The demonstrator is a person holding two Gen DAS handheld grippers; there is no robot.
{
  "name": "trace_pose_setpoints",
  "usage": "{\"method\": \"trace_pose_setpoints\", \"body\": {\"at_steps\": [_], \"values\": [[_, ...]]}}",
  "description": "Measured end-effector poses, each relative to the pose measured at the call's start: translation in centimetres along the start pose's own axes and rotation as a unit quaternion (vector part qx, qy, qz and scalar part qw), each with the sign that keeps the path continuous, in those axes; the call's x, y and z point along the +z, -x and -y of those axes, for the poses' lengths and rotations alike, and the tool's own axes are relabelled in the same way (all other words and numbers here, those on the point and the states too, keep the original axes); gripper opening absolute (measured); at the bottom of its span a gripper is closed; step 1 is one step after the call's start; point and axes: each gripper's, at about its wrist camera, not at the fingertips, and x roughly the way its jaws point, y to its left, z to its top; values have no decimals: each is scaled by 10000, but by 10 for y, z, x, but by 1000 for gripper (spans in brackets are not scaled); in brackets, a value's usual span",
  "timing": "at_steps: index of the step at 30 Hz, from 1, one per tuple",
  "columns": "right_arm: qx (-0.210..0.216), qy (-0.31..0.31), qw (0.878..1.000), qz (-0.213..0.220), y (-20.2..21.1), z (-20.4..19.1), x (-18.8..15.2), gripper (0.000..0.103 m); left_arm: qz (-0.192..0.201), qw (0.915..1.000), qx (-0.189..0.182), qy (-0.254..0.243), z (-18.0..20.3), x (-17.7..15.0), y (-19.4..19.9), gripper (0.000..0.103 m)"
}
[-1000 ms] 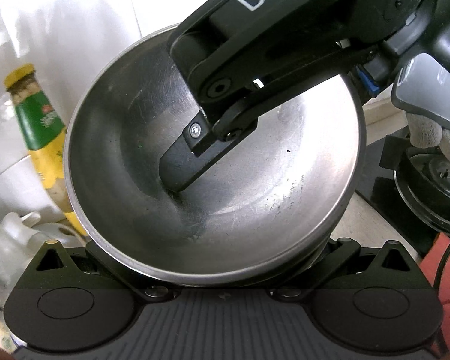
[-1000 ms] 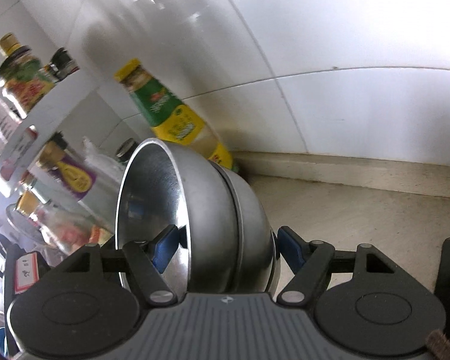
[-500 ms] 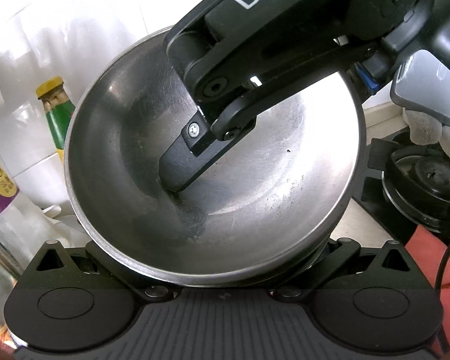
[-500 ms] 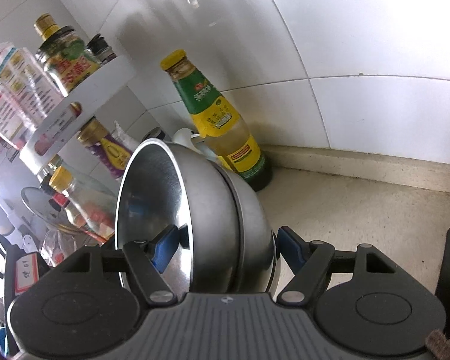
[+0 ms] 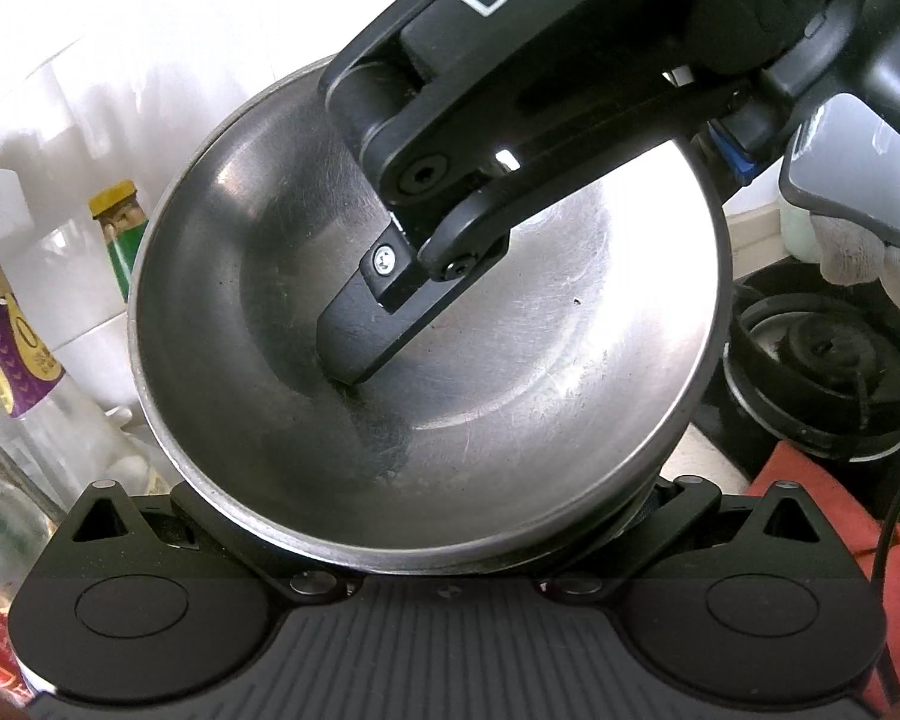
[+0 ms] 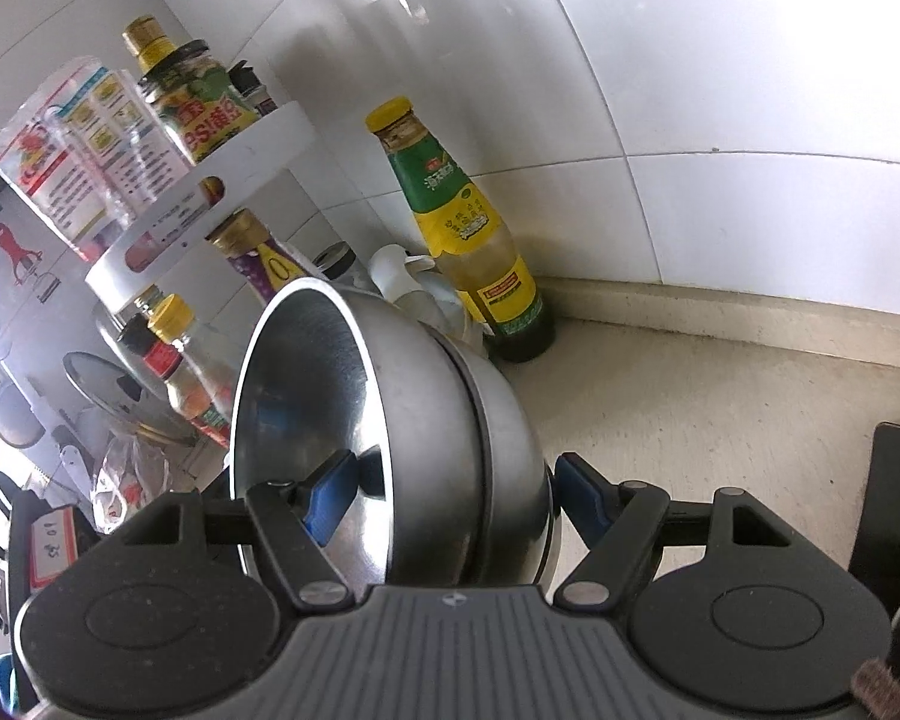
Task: Organize plates and bowls
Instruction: 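Lift and carry the nested bowls toward the red cloth with the right gripper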
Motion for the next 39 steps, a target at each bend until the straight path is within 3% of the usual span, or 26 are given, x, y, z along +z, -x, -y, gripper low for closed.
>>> {"method": "trace_pose_setpoints", "body": {"at_steps": [11,19,34,39], "values": [[-316,-224,9992,134,33,4,-24,68,122,9989,-398,-226,23,-10,8,103],[-594,-352,9972,303,57,-17,-43,68,226,9969,-643,-386,18,-21,23,103],[-668,-440,9962,338,70,-72,-88,68,173,9963,-695,-476,-15,-47,45,103],[-650,-413,9966,292,73,-89,-104,68,111,9966,-674,-467,-8,-56,77,103]]}}
